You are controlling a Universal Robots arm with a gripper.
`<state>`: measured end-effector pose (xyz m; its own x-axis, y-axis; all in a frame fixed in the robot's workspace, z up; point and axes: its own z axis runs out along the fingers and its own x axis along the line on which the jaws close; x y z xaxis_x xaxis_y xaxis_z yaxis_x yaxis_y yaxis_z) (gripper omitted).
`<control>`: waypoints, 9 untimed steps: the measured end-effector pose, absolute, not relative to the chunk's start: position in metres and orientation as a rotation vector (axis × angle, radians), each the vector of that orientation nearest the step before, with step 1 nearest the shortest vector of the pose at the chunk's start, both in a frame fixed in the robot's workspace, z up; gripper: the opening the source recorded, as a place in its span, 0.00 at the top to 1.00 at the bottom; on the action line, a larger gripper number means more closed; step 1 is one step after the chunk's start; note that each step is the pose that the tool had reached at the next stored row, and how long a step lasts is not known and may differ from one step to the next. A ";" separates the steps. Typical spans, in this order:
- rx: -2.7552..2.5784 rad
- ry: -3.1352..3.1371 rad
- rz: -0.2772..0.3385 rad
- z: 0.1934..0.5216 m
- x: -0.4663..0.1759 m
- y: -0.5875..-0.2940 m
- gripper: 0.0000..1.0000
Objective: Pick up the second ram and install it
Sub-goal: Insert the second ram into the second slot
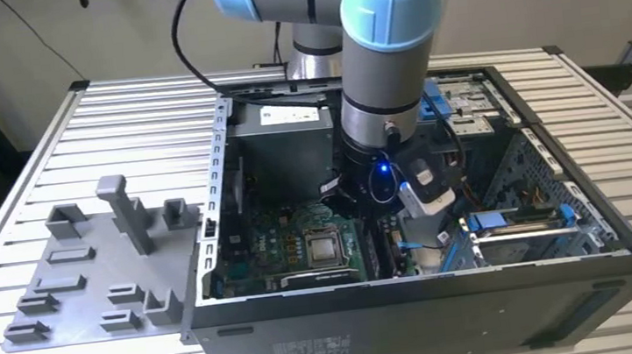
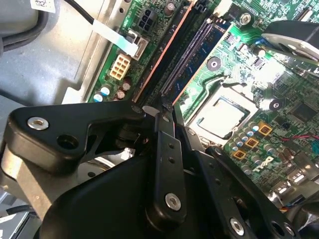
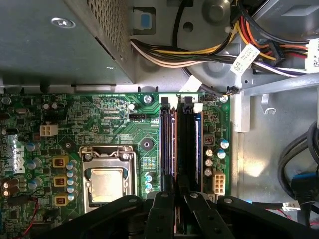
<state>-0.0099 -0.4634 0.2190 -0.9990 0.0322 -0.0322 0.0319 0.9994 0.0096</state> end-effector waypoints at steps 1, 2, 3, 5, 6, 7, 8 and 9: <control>0.050 3.109 0.014 0.219 -0.010 -0.463 0.86; 0.048 3.109 0.014 0.219 -0.010 -0.463 0.86; 0.046 3.109 0.014 0.219 -0.010 -0.463 0.86; 0.042 3.109 0.015 0.219 -0.009 -0.463 0.86; 0.041 3.109 0.015 0.219 -0.009 -0.463 0.86; 0.040 3.109 0.014 0.219 -0.009 -0.463 0.86; 0.040 3.109 0.014 0.219 -0.009 -0.463 0.86; 0.040 3.109 0.014 0.219 -0.009 -0.463 0.86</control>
